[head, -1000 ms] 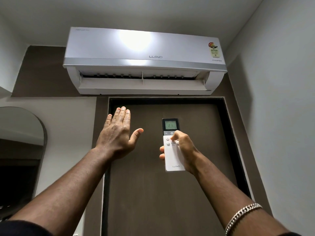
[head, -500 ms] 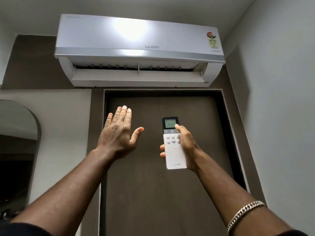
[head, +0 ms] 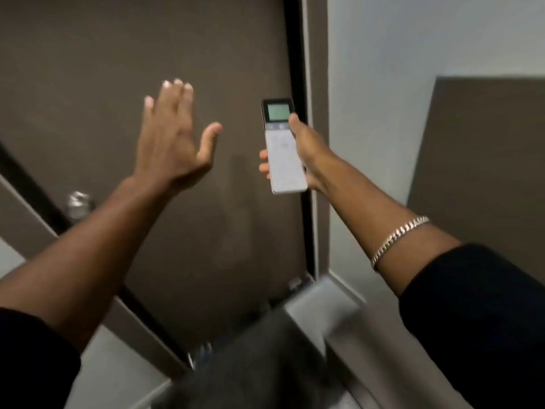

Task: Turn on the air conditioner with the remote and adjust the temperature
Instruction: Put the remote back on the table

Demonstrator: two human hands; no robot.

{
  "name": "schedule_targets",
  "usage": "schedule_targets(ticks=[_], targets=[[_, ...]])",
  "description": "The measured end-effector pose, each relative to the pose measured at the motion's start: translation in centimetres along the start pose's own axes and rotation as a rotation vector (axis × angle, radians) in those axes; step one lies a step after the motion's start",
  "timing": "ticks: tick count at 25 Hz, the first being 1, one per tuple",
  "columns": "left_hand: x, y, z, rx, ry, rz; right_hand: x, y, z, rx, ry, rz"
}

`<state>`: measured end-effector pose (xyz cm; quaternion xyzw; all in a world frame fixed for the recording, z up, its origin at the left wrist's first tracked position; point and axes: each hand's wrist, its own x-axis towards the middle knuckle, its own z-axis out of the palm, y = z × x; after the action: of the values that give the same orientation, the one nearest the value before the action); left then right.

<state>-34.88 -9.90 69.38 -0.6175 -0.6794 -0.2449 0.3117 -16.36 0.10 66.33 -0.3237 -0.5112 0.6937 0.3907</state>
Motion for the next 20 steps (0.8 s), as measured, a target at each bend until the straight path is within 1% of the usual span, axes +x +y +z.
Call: schedule_targets(ticks=[4, 8, 12, 14, 16, 18, 20], targets=[[-6.9, 5.7, 13.7, -0.184, -0.236, 0.011, 0.7, 13.5, -12.6, 0.011, 0.310, 0.220], [-15.6, 11.2, 25.7, -0.313, -0.412, 0.037, -1.0, 28.2, -24.0, -0.060, 0.655, 0.422], [-25.2, 17.0, 36.4, -0.394, -0.570, 0.068, -4.8, 43.3, -33.6, -0.096, 0.902, 0.602], [-30.0, 19.3, 41.1, -0.417, -0.675, 0.102, -6.7, 50.2, -37.2, -0.159, 0.982, 0.665], [-33.7, 20.5, 44.6, -0.429, -0.741, 0.156, -8.1, 55.1, -39.8, -0.272, 1.014, 0.723], [-36.0, 20.9, 47.1, -0.416, -0.770, 0.196, -8.9, 58.2, -41.7, -0.337, 1.037, 0.786], [-37.1, 20.9, 48.8, -0.401, -0.786, 0.183, -9.3, 60.1, -43.0, -0.306, 1.074, 0.815]])
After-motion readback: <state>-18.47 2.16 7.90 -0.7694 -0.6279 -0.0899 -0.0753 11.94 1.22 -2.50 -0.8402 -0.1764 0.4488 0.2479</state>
